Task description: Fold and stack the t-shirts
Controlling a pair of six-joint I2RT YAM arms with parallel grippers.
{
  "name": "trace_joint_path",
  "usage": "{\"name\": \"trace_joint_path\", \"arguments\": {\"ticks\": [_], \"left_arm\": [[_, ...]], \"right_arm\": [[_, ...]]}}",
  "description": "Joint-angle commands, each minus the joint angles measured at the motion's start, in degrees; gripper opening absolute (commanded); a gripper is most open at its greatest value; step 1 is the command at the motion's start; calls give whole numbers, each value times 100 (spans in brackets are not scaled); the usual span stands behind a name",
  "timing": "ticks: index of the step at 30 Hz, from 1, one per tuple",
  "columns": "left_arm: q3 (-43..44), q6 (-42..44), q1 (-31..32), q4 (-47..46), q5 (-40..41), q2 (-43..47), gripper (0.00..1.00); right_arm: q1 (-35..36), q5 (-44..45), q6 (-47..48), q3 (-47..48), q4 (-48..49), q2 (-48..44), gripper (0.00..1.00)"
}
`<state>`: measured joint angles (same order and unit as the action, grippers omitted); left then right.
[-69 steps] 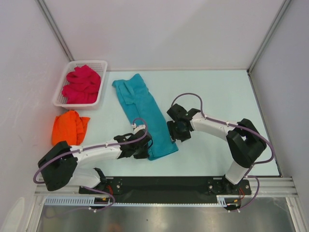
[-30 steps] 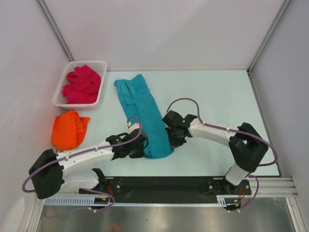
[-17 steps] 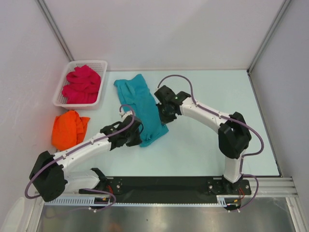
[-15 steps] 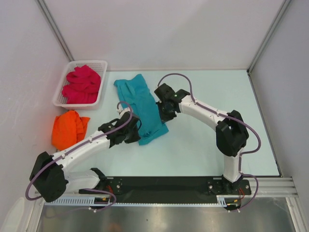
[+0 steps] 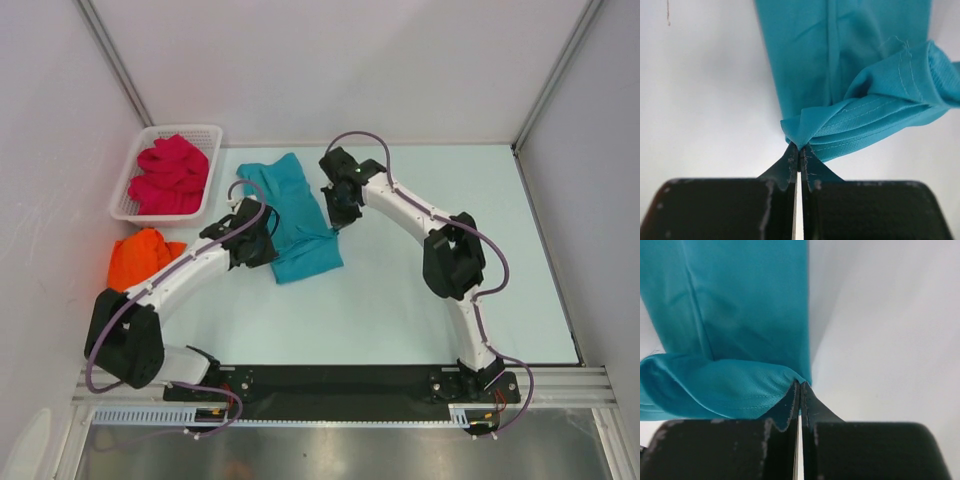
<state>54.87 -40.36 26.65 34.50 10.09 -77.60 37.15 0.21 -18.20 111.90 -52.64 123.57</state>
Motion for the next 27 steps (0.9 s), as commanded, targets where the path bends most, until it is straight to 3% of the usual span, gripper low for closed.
{"name": "trace_joint_path", "arguments": {"ticks": [1,9,24,25,27], "left_arm": [[296,309,-195,-136,-51,-255,2],[445,467,-555,-233,-121,-615,2],[1368,687,-1180,-268,-147,-1802,2],[1394,705,-1198,-268,-156,-1854,2],[1482,705,-1224,-277,-182,-1977,3]], "right_arm": [[-111,-125,281,1122,-457,562,0],[-278,-407,361,2503,-774,1468,0],[-770,-469,510,2925,-458,2066,2],[-796,-460,536,2934,-440,2057,4],[-814,-399,562,2952,-378,2022,24]]}}
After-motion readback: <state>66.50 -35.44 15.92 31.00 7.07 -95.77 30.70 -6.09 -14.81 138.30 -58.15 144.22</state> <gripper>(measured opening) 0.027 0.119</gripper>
